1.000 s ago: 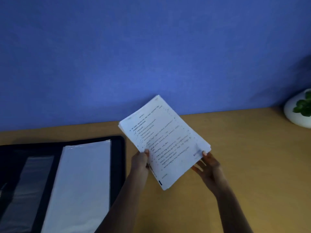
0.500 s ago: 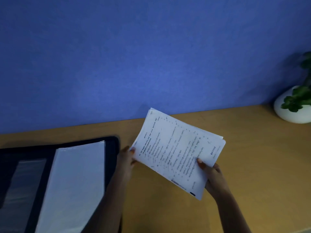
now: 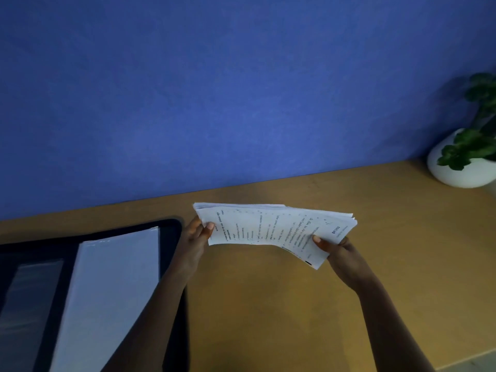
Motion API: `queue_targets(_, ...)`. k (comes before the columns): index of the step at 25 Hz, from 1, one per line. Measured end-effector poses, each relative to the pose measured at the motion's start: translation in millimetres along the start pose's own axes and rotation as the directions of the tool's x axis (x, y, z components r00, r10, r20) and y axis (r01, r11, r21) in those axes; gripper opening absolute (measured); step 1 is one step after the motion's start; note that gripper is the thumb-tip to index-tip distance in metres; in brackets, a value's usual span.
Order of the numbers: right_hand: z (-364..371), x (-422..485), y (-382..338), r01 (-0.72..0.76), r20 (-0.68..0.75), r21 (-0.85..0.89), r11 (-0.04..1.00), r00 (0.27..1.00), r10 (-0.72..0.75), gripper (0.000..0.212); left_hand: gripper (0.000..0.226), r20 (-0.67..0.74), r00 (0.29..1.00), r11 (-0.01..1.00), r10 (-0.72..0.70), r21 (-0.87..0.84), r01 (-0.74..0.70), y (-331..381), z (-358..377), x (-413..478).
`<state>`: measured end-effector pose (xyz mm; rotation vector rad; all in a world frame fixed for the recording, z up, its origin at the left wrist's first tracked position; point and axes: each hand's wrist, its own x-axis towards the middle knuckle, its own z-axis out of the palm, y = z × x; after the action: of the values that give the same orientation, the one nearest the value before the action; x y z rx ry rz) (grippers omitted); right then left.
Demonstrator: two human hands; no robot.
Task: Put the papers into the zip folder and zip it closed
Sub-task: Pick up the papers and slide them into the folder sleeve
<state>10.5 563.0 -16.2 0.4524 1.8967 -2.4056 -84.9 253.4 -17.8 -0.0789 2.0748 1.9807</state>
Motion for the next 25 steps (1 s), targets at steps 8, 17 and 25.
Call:
queue_targets(8,-3,12,35,-0.031,0.0,-0.019,0.999,1.0,0.031,0.034,0.028,-0.022,1.0,0.998,0.0,0.069,0.002,-40,0,-6)
queue_targets(17,6,15,32,-0.065,-0.069,-0.23,0.971,0.996,0.051,0.021,0.018,-0.151,0.978,0.961,-0.143,0.213,0.174,-41,-6,24)
queue_targets(25,15,14,32,-0.141,-0.125,-0.14,0.98,0.984,0.123,0.019,0.059,-0.385,0.914,0.571,0.128,0.782,0.249,-71,-33,-2)
